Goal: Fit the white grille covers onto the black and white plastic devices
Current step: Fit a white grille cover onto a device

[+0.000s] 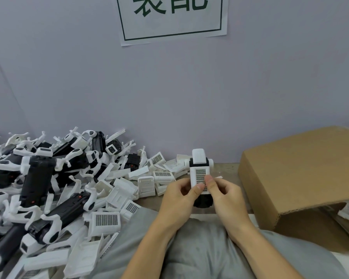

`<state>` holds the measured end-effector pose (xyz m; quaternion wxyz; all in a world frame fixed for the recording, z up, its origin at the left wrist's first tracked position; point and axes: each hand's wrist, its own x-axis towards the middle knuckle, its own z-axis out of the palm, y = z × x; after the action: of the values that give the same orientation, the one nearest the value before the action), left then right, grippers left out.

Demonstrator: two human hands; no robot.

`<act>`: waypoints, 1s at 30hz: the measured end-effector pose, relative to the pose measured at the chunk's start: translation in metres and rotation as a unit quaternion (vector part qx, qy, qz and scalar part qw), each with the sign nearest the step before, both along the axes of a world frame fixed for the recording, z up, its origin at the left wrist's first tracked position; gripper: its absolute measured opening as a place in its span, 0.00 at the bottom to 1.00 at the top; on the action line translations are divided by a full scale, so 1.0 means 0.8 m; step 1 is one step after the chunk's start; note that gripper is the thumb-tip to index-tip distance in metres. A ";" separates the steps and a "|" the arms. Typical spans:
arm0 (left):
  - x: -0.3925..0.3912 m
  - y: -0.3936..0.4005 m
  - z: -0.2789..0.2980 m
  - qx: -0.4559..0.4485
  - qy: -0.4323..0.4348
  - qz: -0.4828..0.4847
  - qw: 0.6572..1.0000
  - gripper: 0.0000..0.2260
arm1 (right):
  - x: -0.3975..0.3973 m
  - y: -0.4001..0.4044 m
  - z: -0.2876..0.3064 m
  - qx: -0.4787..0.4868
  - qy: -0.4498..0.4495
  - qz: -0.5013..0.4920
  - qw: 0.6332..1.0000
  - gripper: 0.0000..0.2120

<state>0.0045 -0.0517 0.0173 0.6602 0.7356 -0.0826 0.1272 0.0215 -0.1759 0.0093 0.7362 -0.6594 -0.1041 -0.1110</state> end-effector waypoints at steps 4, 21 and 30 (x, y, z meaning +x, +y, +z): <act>0.002 0.000 -0.001 -0.026 0.016 0.028 0.999 0.06 | -0.001 0.003 0.000 -0.035 -0.025 -0.029 0.999 0.05; 0.013 0.012 -0.005 -0.209 0.040 0.181 0.960 0.19 | -0.017 -0.032 0.061 -0.033 0.203 0.028 0.978 0.14; 0.011 0.011 0.002 -0.239 0.076 0.167 0.953 0.12 | 0.019 -0.204 0.241 0.363 0.015 -0.113 0.925 0.33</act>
<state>0.0137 -0.0429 0.0190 0.7905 0.5670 0.1248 0.1953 0.0371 -0.3391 0.2023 0.9091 -0.3564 0.0291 -0.2135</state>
